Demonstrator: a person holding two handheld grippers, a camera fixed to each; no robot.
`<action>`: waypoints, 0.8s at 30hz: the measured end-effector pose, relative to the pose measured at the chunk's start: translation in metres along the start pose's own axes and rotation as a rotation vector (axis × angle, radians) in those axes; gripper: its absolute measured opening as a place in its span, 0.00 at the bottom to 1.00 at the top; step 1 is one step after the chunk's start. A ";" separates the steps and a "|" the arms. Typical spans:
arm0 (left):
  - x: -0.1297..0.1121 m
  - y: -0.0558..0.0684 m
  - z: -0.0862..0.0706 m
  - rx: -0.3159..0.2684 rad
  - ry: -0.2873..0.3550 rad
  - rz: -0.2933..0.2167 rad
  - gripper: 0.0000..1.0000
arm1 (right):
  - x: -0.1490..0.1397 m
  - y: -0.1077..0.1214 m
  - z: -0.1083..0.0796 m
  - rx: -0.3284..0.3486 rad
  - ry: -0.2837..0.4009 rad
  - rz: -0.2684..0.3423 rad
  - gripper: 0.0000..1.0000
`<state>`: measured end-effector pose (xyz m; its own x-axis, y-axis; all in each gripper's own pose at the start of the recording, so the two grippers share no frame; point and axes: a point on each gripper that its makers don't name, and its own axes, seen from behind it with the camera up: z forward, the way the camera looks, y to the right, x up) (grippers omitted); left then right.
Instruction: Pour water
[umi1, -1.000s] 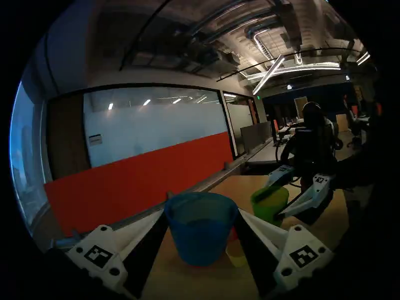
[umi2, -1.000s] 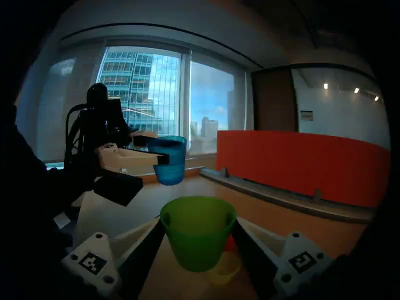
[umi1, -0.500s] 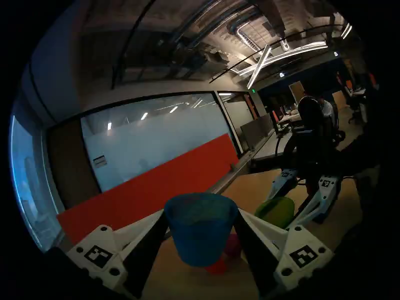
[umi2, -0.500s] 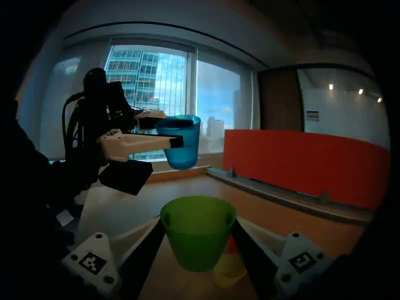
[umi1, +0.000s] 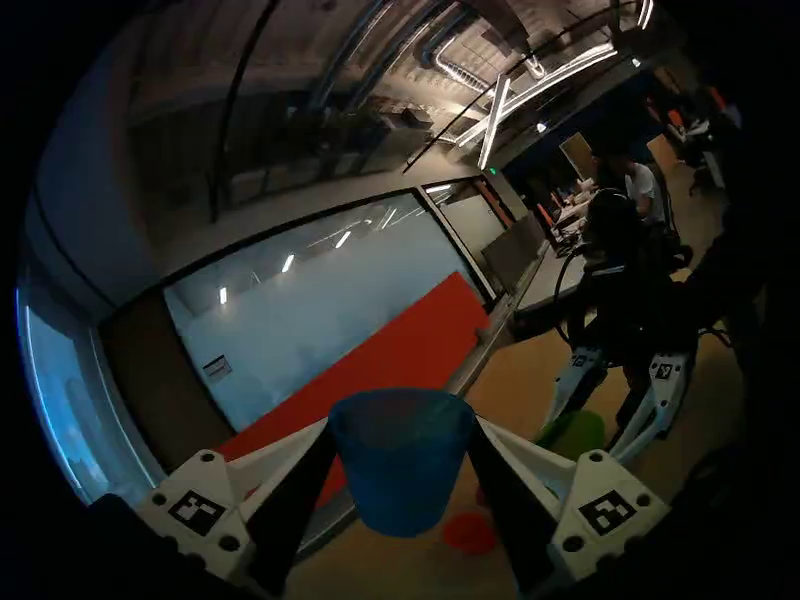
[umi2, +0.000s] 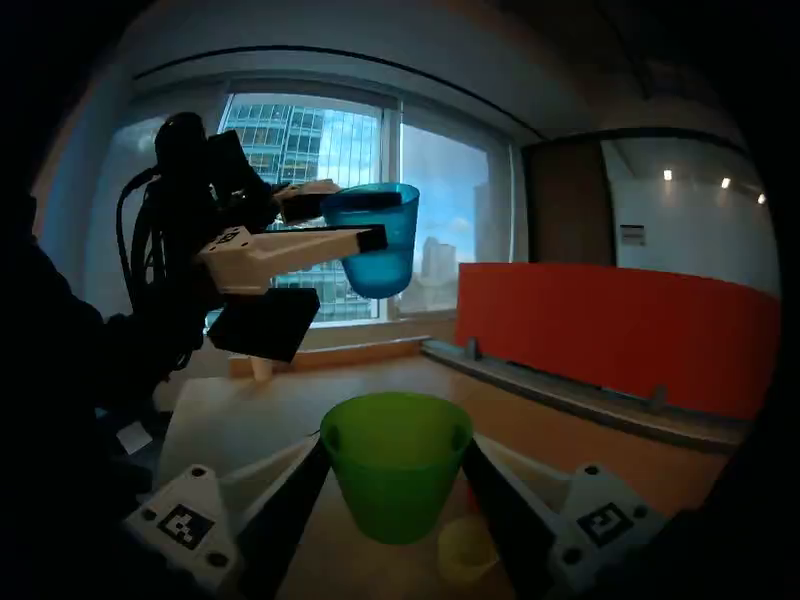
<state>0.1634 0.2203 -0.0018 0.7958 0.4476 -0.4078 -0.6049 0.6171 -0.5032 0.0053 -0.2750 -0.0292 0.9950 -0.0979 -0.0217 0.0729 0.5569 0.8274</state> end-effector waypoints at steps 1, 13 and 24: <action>0.001 -0.001 0.000 0.001 -0.001 0.009 0.87 | 0.000 -0.001 0.001 0.003 0.001 0.001 0.90; 0.010 -0.007 0.000 0.018 -0.007 0.128 0.87 | 0.006 -0.011 0.012 0.033 0.007 -0.004 0.90; 0.015 -0.009 0.004 0.030 -0.010 0.238 0.87 | 0.009 -0.020 0.020 0.056 0.006 -0.009 0.90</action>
<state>0.1810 0.2241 -0.0010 0.6312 0.5893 -0.5043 -0.7746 0.5124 -0.3707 0.0116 -0.3036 -0.0349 0.9947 -0.0977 -0.0325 0.0780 0.5093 0.8571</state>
